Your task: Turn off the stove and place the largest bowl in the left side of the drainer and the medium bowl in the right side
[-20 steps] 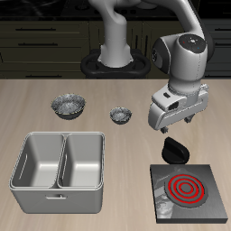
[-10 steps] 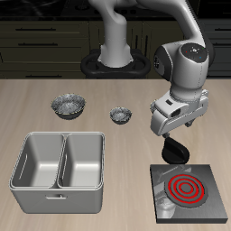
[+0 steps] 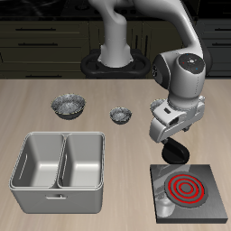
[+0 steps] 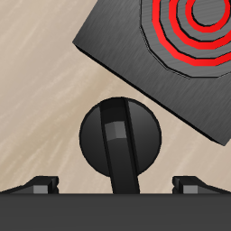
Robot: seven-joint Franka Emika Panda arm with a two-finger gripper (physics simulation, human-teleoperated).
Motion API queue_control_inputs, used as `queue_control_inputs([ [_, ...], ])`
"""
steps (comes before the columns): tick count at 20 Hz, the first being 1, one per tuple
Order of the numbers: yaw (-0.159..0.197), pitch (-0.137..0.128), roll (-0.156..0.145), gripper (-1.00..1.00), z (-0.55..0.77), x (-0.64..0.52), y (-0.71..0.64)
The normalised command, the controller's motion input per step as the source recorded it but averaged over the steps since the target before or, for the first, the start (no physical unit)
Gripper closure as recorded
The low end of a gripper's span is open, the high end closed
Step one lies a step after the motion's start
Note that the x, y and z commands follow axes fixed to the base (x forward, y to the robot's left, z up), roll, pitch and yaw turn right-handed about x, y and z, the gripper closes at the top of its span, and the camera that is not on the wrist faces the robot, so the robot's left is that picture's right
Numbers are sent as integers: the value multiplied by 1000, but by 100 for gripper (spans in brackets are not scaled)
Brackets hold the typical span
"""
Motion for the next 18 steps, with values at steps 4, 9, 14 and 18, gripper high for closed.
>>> queue_control_inputs([
  [4, 11, 16, -11, -100, -99, 55, -116],
  [9, 10, 19, -20, -100, -75, 63, -74],
  [14, 45, 51, 18, -100, -352, -26, 56],
  [18, 4, 26, 1, -100, -139, -8, -18],
])
